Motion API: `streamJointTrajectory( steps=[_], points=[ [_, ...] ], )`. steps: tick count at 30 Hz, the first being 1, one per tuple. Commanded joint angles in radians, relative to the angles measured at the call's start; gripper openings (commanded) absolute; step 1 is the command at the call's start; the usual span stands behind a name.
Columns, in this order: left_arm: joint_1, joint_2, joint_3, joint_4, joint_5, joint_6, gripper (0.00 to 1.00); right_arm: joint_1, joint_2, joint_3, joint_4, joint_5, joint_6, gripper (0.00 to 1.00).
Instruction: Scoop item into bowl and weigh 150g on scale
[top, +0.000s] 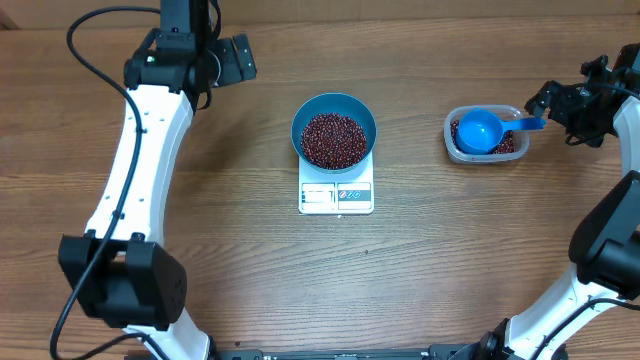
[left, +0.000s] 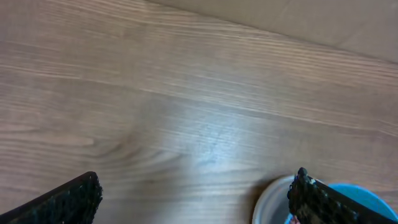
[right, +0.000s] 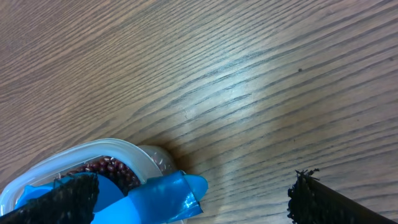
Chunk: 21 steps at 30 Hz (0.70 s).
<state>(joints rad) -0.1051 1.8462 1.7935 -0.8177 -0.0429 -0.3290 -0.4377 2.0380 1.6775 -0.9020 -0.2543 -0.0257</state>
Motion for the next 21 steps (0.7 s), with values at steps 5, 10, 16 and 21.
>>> streamJointTrajectory(
  steps=[5, 10, 16, 21],
  points=[
    [-0.005, -0.269, 0.014, -0.137, -0.05, 0.091, 0.99, -0.004, 0.014, 0.031, 0.004, 0.007, 0.007, 1.0],
    [-0.005, -0.331, 0.007, -0.248, -0.122, 0.124, 1.0, -0.004, 0.014, 0.031, 0.004, 0.007, 0.007, 1.0],
    [0.018, -0.369, -0.084, -0.231, -0.095, 0.153, 0.99, -0.004, 0.014, 0.031, 0.004, 0.007, 0.007, 1.0],
    [0.042, -0.431, -0.321, -0.014, -0.044, 0.15, 1.0, -0.004, 0.014, 0.031, 0.004, 0.007, 0.007, 1.0]
  ],
)
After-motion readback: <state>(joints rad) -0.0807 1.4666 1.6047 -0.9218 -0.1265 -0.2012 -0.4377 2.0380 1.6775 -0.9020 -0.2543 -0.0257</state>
